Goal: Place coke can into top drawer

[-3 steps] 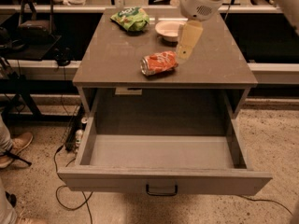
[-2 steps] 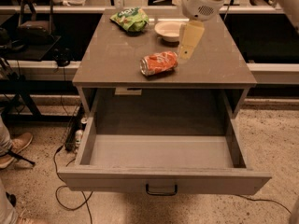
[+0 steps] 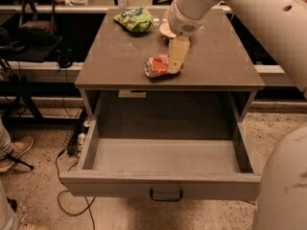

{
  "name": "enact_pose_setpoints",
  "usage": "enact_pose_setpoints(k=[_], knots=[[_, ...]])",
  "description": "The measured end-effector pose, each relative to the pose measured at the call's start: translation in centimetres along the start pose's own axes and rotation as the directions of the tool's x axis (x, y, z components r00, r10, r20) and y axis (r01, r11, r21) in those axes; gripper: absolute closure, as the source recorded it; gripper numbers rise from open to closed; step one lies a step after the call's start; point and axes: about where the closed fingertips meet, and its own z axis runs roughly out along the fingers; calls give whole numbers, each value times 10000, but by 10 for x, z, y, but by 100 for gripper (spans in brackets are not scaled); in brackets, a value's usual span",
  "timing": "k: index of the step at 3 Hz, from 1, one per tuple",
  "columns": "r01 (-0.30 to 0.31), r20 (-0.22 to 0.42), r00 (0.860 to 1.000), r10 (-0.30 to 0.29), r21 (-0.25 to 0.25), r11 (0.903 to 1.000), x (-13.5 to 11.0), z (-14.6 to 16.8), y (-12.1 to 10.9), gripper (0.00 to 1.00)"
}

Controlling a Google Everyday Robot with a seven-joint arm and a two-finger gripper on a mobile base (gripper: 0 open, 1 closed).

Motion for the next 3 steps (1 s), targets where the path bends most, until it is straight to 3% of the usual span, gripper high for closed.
enact_pose_setpoints(k=[2, 3], knots=[[-32, -30, 10000, 30, -588, 9983, 8, 66, -2, 0], [-79, -126, 9999, 71, -679, 9977, 15, 80, -3, 13]])
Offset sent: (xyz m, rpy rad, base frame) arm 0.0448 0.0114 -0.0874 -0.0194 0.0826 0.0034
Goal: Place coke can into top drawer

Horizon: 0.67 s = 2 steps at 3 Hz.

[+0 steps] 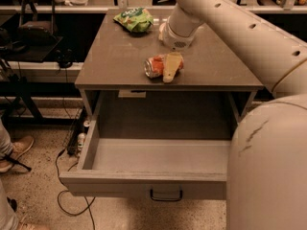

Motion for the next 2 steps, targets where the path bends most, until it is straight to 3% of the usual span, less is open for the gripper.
enact_pose_setpoints(k=[2], knots=[[-244, -223, 9994, 247, 135, 9996, 15, -7, 0, 60]])
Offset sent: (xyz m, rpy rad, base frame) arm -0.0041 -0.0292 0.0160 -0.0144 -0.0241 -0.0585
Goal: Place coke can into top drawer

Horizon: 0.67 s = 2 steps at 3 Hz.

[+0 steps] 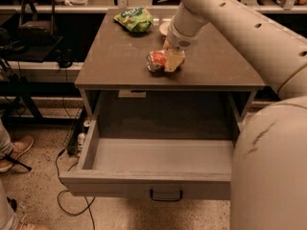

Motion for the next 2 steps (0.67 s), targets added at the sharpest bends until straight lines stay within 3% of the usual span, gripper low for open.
enact_pose_setpoints(k=[2], knots=[[-94, 266, 9996, 89, 169, 9998, 1, -29, 20, 100]])
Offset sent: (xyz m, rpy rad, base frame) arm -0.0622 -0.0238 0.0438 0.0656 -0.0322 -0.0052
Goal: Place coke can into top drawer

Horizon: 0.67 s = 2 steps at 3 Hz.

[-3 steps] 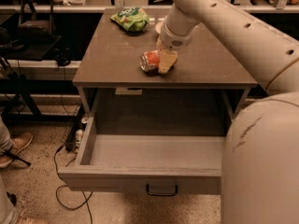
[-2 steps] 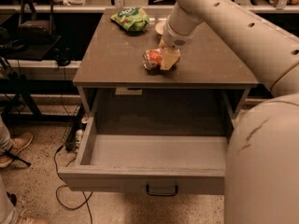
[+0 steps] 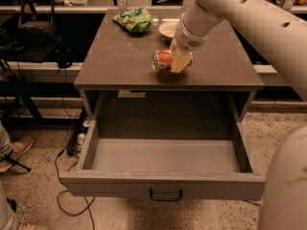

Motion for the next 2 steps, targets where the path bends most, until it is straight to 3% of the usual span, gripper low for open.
enact_pose_setpoints(k=[1, 2], knots=[[-838, 399, 9955, 857, -473, 9954, 11, -23, 45, 100], [-2138, 607, 9733, 2212, -1088, 9708, 25, -35, 96, 100]])
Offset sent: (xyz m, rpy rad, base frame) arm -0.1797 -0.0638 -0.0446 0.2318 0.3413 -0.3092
